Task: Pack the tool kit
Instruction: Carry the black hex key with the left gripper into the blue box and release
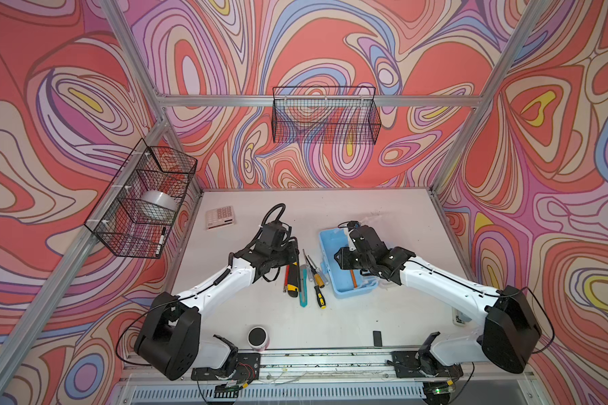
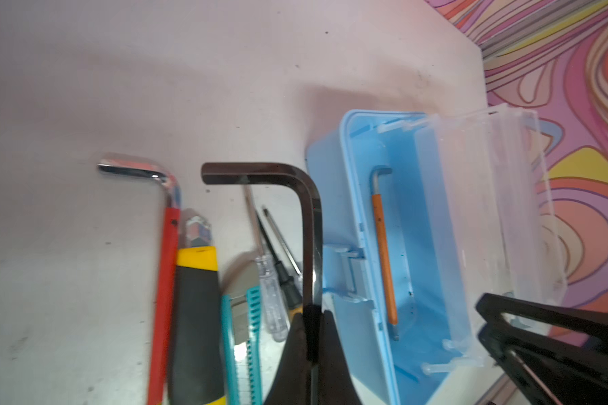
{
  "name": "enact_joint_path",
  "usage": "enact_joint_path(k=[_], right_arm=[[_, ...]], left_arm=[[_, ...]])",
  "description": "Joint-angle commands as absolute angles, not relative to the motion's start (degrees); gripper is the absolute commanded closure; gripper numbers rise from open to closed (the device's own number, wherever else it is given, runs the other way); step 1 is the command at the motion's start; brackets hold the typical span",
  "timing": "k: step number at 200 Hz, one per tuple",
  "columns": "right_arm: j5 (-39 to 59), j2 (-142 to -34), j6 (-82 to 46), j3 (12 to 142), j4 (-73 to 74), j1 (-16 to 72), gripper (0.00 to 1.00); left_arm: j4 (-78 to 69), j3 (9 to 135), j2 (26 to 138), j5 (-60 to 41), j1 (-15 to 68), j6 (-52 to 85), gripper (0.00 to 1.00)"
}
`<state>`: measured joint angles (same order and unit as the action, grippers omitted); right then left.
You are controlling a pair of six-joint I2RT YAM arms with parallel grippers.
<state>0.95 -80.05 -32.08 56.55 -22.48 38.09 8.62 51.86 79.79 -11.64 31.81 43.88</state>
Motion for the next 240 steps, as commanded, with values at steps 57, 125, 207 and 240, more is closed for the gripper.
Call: enact_joint_path(k=[57,125,207,240], right_arm=[[1.8,-74.8,-31.5,54.9,-22.7,32.9,0.68],[3.2,-74.7,-32.0,51.5,-20.1,31.2,0.68],[4.5,-75.3,-32.2,48.8,-18.4,30.5,0.68],[4.9,-75.4,-32.3,48.7,-18.0,30.4,0.68]], left_arm=[[-5.2,61.6,91.4,-11.6,39.3,53.7,1.00],[-4.5,66.4,101.0,-10.9,40.7,54.0,1.00],[-1.5,68.2,106.4,-10.0,41.3,53.1,1.00],[-1.1,68.0,107.0,-9.4,41.5,53.3,0.98]])
